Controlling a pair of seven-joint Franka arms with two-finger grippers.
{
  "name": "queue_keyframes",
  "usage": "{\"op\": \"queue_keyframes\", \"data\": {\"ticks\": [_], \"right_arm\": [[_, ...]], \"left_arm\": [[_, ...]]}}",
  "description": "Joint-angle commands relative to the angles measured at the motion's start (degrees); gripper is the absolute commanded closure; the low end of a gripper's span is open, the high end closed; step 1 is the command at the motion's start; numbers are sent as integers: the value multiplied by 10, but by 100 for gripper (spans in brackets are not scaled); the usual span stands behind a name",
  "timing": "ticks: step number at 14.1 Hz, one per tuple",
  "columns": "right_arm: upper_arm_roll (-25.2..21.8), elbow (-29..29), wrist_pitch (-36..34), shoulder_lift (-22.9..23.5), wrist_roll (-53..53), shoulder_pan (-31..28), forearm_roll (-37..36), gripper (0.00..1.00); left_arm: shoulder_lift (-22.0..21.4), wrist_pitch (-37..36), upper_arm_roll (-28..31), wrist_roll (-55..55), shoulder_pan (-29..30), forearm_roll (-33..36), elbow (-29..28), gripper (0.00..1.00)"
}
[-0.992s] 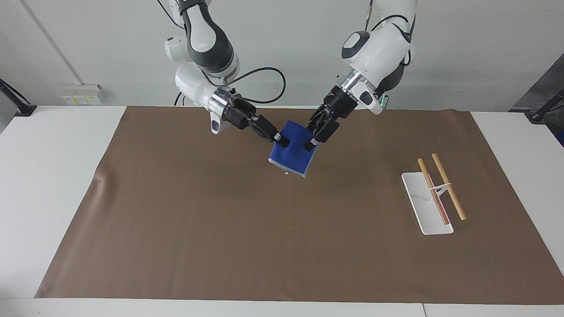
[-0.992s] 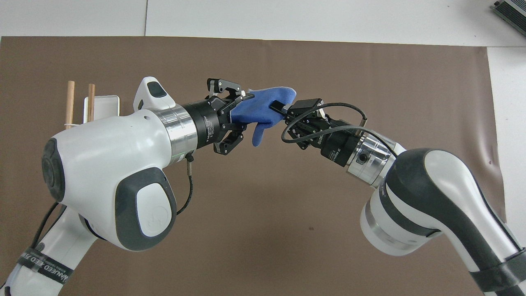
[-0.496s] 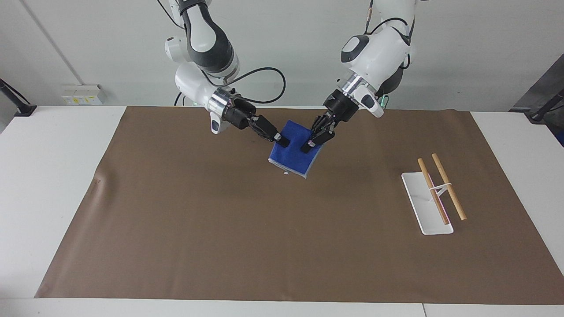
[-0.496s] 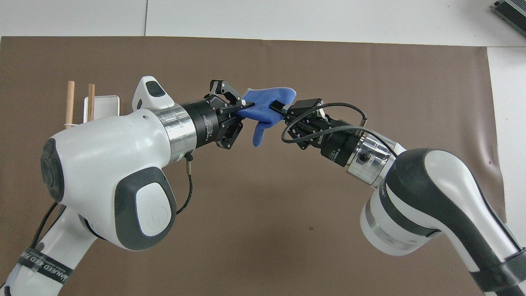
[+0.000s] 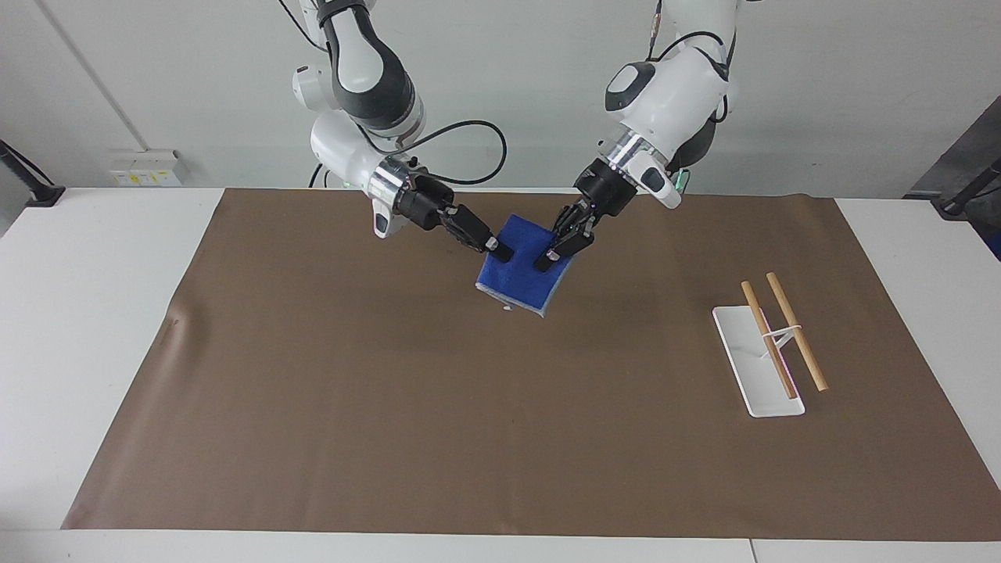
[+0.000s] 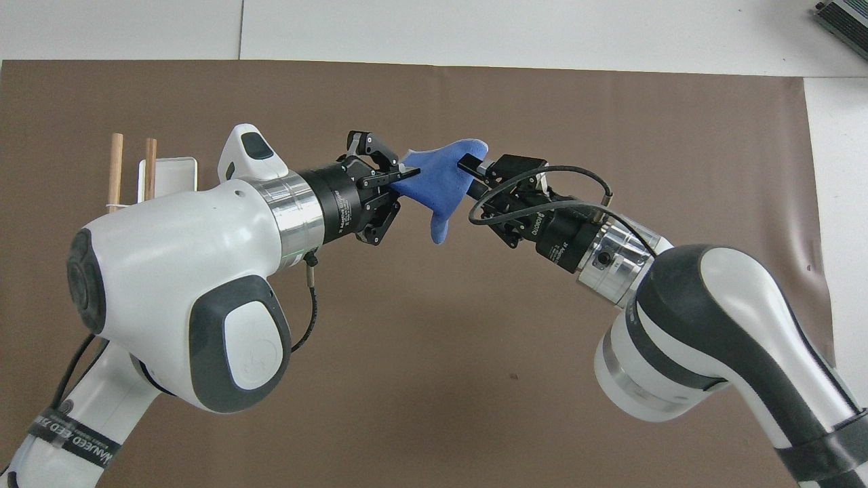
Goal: Right arm passes towel to left arm to hang
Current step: 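Open the right gripper and pull it back while the left gripper holds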
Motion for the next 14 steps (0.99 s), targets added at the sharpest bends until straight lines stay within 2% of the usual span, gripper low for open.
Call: {"op": "queue_keyframes", "data": {"ticks": [1,5,8,14], "right_arm": [[6,-3,25,-4,-8,1,-55,0],[6,-5,104,11,-7,-4,-199,0],[3,-8,108,14,-7,-22,-229,0],[3,-13,98,28,-7,-61,-436,0]], "left_arm": [[0,19,8,20,-10,7,-5,100],[-7,143,8,24,-5,9,-57,100],[-15,144,10,57,15,9,-69,100],[-52,143,11,107,72,9,-99,100]]}}
